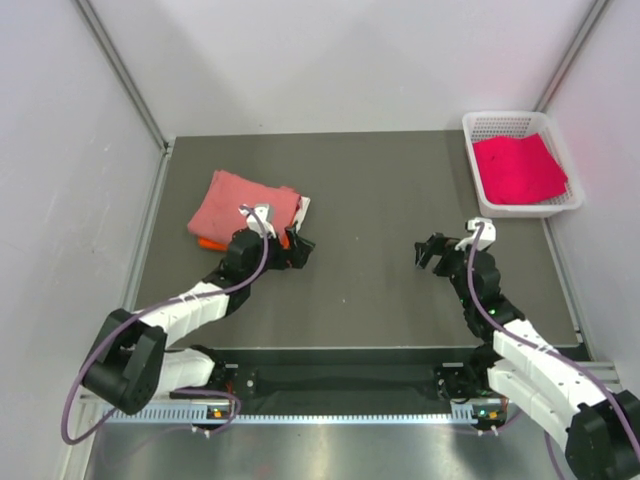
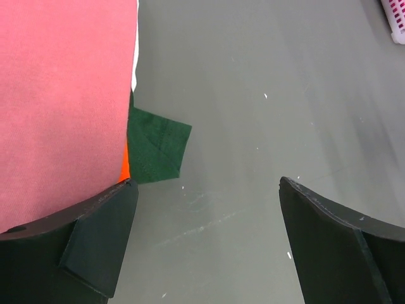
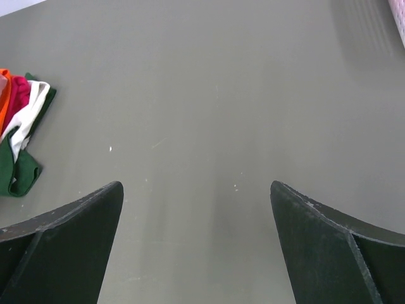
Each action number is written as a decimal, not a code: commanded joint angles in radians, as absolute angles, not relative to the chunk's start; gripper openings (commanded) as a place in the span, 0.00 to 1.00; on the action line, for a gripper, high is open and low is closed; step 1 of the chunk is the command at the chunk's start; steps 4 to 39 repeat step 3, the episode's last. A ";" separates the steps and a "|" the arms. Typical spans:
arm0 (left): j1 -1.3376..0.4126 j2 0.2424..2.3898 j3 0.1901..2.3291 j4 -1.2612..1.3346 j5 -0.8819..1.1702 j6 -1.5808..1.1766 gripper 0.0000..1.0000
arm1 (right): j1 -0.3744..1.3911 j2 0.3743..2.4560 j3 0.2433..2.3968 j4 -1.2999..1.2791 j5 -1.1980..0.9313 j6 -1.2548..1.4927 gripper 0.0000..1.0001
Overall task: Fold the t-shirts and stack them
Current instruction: Reset both grippers
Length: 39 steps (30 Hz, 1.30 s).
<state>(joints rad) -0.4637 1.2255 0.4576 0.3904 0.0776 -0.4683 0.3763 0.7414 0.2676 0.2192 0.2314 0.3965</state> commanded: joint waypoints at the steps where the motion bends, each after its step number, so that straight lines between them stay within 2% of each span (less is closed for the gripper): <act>1: -0.463 1.187 0.486 0.399 0.049 -0.449 0.97 | 0.370 0.749 0.268 0.285 0.229 0.400 1.00; 39: -0.463 1.187 0.486 0.397 0.048 -0.446 0.98 | 0.370 0.747 0.264 0.291 0.235 0.405 1.00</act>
